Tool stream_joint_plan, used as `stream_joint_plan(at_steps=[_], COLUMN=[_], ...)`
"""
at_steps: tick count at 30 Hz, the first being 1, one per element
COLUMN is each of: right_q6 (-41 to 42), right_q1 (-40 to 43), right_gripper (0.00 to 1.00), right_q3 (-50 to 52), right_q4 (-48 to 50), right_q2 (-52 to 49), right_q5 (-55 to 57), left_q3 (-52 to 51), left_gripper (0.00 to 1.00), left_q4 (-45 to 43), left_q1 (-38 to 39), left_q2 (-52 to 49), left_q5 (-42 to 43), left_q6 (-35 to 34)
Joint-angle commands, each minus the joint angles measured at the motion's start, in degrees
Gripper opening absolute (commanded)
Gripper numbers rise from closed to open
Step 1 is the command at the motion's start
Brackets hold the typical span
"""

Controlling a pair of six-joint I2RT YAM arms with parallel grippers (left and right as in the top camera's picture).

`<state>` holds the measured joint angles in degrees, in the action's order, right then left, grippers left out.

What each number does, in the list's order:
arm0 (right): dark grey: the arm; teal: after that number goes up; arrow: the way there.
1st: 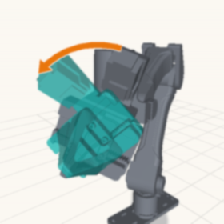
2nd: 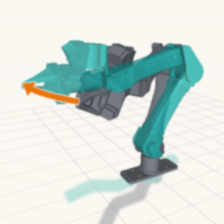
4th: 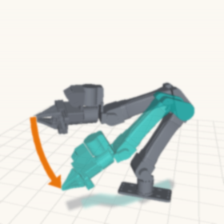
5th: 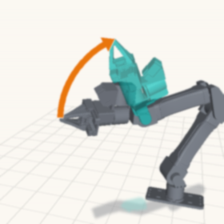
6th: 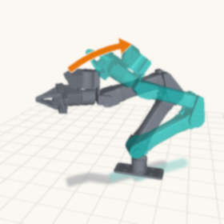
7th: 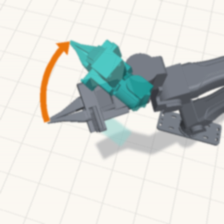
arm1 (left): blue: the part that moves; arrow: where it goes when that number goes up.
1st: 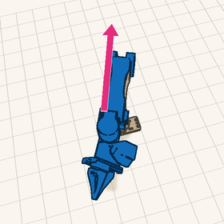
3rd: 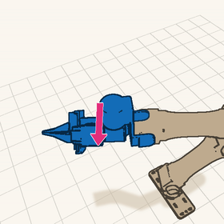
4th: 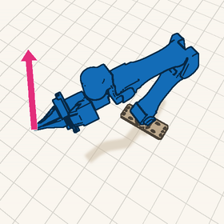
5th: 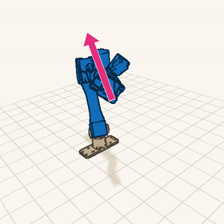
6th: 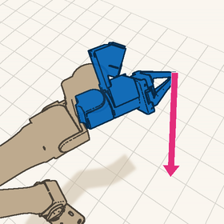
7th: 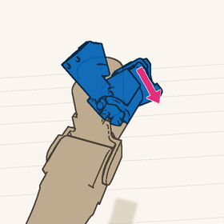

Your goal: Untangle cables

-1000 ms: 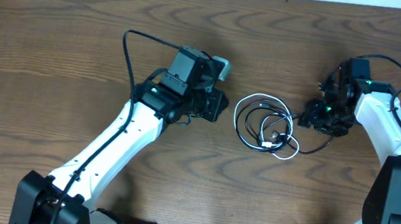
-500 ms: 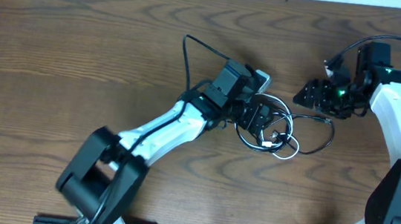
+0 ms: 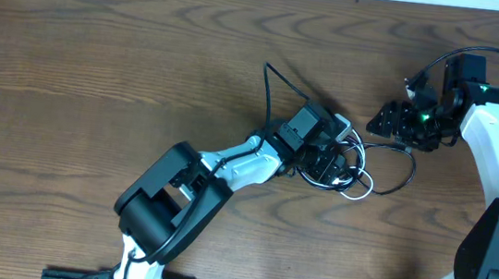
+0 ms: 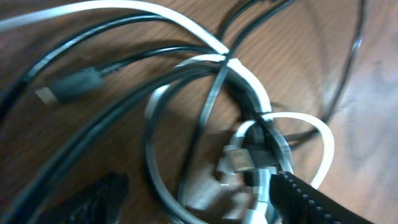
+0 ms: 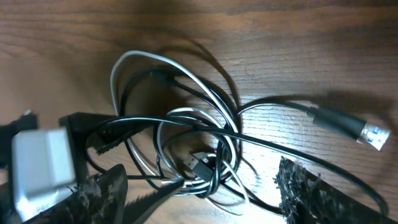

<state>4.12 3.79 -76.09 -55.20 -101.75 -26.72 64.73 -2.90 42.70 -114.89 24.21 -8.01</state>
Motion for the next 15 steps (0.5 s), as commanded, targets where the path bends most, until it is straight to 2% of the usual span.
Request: stream_joint_plan(at_steps=[1, 5, 7, 14, 15], right_q6=[0.5, 0.5, 0.5, 0.5, 0.5], right_q1=[0.3, 0.2, 0.2, 0.2, 0.2], right_gripper=[0.73, 0.73, 0.72, 0.72, 0.72], right_q3=[-0.7, -0.7, -0.6, -0.6, -0.6], right_q4=[-0.1, -0.1, -0.1, -0.1, -0.1], right_q2=[-0.2, -0.2, -0.2, -0.2, -0.2], right_q5=[0.3, 0.3, 0.3, 0.3, 0.3], left_q3=[0.0, -0.1, -0.1, 0.0, 0.0], left_gripper=[0.68, 0.55, 0.44, 0.41, 0.31], left_q4=[-0.5, -2.0, -2.6, -4.3, -4.2], left_q1=[-0.1, -0.1, 0.0, 1.9, 2.4], left_q2=[-1.6, -2.6, -3.2, -6.9, -7.0], left_q5=[-4.4, -7.1, -7.2, -8.4, -11.3], left_q6=[0.4, 0.2, 0.3, 0.3, 0.3])
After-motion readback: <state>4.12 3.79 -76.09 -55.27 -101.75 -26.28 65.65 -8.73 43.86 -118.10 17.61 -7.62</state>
